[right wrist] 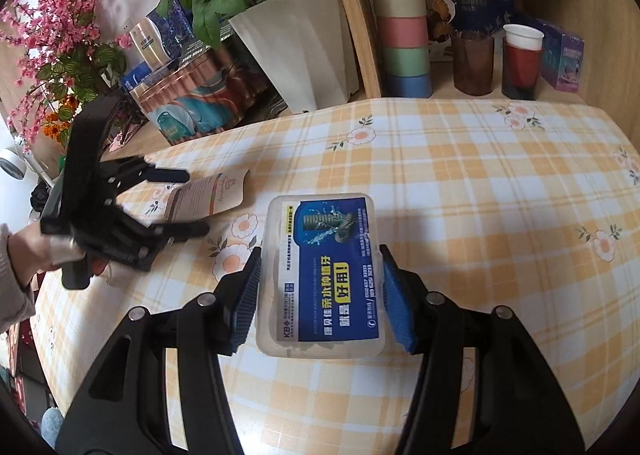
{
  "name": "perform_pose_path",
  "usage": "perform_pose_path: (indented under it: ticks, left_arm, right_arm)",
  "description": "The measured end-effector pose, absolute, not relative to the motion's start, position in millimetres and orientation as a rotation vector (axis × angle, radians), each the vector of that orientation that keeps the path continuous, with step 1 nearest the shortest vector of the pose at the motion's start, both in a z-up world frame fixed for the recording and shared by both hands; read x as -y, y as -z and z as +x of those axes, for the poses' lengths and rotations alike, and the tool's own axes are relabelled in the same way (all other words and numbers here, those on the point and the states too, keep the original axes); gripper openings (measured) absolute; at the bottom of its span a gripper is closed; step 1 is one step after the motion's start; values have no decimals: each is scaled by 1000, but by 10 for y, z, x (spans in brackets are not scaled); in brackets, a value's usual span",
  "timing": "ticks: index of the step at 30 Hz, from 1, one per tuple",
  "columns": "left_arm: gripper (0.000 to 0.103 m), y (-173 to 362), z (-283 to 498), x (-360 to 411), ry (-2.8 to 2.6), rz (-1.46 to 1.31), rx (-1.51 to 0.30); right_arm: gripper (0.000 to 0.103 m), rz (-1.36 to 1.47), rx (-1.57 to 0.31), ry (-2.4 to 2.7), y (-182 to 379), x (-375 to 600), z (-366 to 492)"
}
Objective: Collect trash
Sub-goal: 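Grasp the white Happy infinity card with the left tool while the right tool holds the box, then drop the clear box into the bin with the right tool while the left tool carries the card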
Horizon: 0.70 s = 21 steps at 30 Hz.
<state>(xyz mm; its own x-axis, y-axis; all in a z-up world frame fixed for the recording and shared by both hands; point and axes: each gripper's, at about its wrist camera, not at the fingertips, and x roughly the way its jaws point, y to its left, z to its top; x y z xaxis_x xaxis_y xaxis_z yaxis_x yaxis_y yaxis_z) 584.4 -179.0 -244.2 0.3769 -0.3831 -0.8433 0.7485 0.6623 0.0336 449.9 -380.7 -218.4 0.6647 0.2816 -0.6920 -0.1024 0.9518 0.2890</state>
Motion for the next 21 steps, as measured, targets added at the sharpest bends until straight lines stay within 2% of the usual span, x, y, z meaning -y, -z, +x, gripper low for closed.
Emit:
perform_pose_path:
  ticks: [7,9,11,14,21]
  left_arm:
    - [94,2535,5929,1782,709,391,-946]
    - [85,2504,5895,1746,695,386,-949]
    - [71,2470,5856,1707,699,386,-974]
    - [60,2431,5697,1682,735,421,-1011]
    - [56,2335,5076,1495,718,377,-1032]
  right_arm:
    - [57,245,-832,-219,2250,3846,4464]
    - [57,252,-829,-217,2233,3841,4443]
    - [57,257,-822,-222,2194,3827,4414]
    - [57,250,-806,-232,2097,3771,4343]
    - [57,239,-790,-258,1843,3547,3988]
